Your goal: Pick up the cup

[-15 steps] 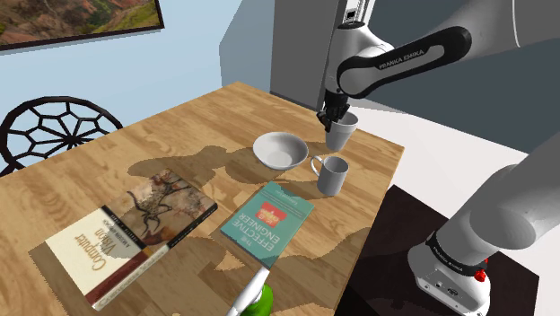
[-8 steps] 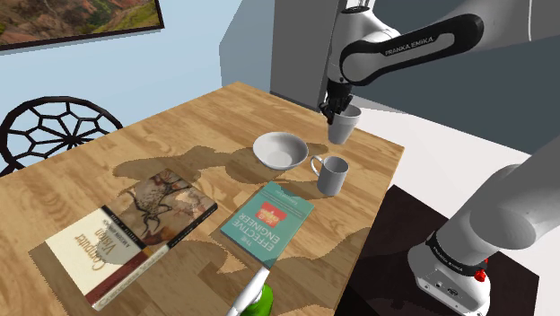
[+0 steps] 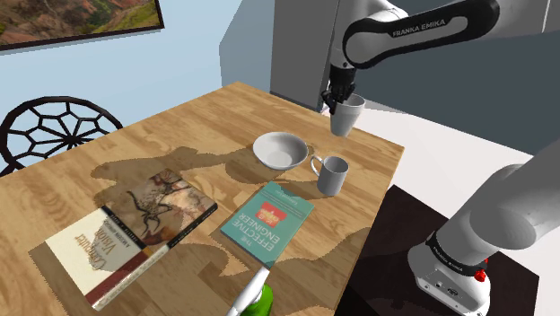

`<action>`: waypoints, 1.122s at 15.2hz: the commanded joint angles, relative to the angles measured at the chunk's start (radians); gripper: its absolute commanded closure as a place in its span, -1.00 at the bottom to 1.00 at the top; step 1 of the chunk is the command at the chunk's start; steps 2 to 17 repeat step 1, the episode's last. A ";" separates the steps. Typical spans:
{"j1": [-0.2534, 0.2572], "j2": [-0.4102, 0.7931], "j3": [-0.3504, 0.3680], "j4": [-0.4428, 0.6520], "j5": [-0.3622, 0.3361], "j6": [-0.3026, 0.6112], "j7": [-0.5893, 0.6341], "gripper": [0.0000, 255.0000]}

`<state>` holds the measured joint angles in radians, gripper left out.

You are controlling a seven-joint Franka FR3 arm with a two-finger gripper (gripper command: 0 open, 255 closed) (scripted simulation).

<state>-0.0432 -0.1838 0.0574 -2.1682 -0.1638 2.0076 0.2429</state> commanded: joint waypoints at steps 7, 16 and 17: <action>0.000 -0.004 -0.001 0.003 0.001 -0.007 -0.003 1.00; 0.000 -0.004 -0.001 0.003 0.001 -0.007 -0.003 1.00; 0.000 -0.004 -0.001 0.003 0.001 -0.007 -0.003 1.00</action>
